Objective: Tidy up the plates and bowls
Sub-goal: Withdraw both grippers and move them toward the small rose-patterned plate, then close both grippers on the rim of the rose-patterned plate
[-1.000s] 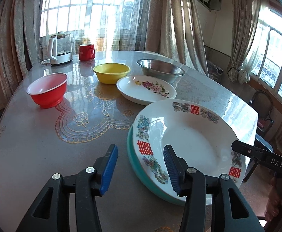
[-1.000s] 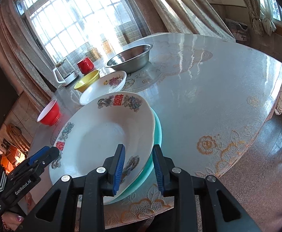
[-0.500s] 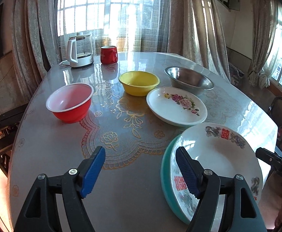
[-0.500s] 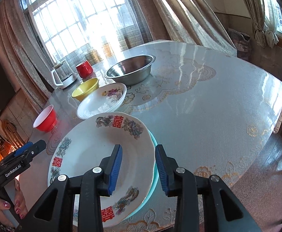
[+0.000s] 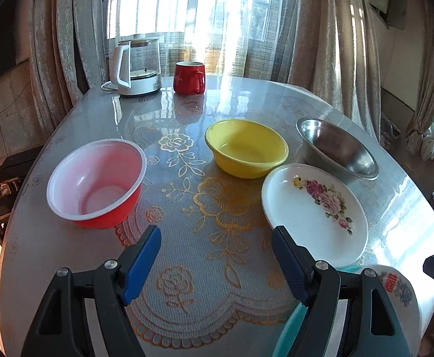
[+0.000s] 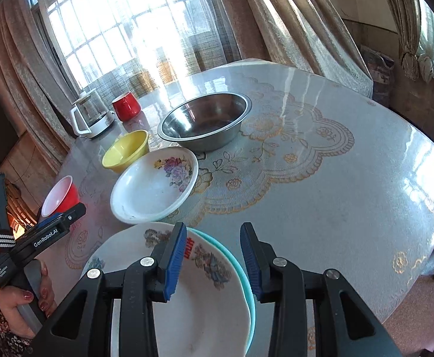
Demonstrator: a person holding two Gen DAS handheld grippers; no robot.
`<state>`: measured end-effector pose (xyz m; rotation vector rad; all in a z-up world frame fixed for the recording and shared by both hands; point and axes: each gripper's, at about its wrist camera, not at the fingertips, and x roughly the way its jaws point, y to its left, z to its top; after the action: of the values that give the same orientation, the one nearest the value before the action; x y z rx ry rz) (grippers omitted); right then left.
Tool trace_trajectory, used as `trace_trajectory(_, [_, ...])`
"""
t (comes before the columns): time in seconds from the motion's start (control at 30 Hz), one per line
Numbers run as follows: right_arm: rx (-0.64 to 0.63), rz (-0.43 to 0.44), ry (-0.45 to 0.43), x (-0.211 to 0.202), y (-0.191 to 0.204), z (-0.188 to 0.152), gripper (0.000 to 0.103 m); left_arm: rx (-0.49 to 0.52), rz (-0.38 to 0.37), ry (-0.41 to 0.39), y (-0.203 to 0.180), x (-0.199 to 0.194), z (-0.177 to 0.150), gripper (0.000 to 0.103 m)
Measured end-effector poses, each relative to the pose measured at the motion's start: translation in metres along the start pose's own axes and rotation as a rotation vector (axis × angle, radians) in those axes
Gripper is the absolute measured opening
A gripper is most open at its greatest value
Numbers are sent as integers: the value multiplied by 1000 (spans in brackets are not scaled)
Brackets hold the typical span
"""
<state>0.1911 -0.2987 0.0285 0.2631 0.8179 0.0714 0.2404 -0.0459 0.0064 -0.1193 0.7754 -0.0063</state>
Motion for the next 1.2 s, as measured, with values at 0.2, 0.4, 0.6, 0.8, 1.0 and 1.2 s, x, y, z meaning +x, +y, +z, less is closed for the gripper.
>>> trace_trajectory(0.2, [-2,8,58,29,6,19,38,-5,-12,26,-1,22,15,77])
trace_trajectory(0.4, [7,17,108,57,14,35,38,28,-47,46,-9,39,23,77])
trace_trajectory(0.6, [4,23,142,82,20,47,38,71,-71,81,-19,56,22,77])
trace_trajectory(0.8, [29,25,173,104,18,56,38,86,-78,111,-20,67,18,77])
trace_trajectory(1.0, [30,28,210,122,19,58,38,94,-83,110,-23,71,16,77])
trace_trajectory(1.2, [30,23,234,132,18,59,38,107,-99,116,-24,76,15,77])
